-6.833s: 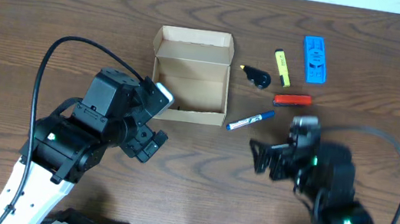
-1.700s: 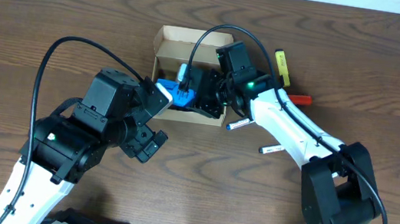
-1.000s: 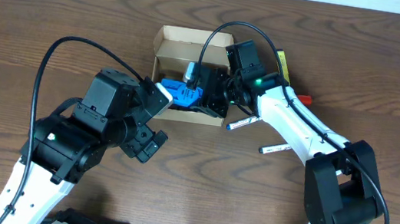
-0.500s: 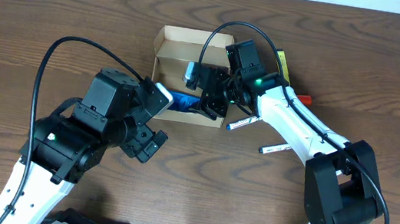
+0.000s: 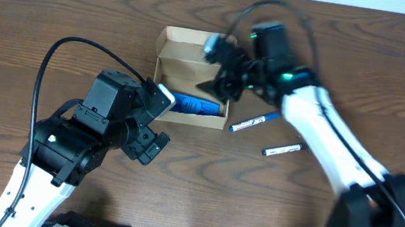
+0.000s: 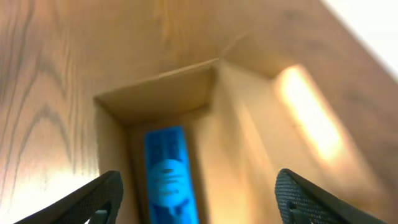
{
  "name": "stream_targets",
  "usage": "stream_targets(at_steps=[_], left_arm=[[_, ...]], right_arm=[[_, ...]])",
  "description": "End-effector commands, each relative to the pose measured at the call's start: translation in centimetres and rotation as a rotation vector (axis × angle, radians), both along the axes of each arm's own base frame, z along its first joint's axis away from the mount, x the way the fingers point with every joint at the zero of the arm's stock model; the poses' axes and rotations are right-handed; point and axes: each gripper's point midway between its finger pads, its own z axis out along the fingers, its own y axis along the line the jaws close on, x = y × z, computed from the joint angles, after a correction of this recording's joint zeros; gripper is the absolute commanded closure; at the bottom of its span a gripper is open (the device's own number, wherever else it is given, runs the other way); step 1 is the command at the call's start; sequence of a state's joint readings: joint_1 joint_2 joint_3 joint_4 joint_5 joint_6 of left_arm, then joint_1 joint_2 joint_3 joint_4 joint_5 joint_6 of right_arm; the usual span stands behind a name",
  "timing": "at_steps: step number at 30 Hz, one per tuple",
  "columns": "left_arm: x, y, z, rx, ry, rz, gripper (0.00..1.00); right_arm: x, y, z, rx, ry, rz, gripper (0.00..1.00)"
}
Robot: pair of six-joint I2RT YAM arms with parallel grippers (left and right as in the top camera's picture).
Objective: Pack container
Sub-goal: 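Lower the blue duster into the box and open the right gripper, then move the right gripper to the red stapler and grasp it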
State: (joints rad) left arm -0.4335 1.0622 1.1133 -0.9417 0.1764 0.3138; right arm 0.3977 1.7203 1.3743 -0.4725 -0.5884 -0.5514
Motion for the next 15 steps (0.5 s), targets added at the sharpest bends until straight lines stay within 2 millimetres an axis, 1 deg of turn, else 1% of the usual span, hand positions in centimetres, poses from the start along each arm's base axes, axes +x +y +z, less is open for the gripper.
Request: stream_targets(at_steps=[1, 4, 6, 8, 12, 15], left_arm=[[0.1, 0.0, 0.8, -0.013, -0.017, 0.005, 0.05], [0.1, 0.0, 0.8, -0.013, -0.017, 0.005, 0.05], [0.1, 0.0, 0.8, -0.013, -0.017, 0.005, 0.05], [0.1, 0.0, 0.8, -0.013, -0.017, 0.005, 0.05], [0.1, 0.0, 0.8, -0.014, -0.018, 0.005, 0.05], [0.1, 0.0, 0.8, -0.013, -0.017, 0.005, 0.05]], right_arm=[[1.3, -4.2, 5.5, 0.018, -0.055, -0.209, 0.17], [1.4, -7.7, 6.4, -0.039, -0.065, -0.338, 0.16], [1.2, -10.3, 6.4, -0.096, -0.057, -0.415, 0.15], [1.0, -12.1, 5.8, -0.149, -0.041, -0.460, 0.14], [0.1, -15.1, 3.6, -0.286, -0.011, -0.445, 0.14], [0.3, -17.8, 2.4, -0.364, -0.001, -0.462, 0.13]])
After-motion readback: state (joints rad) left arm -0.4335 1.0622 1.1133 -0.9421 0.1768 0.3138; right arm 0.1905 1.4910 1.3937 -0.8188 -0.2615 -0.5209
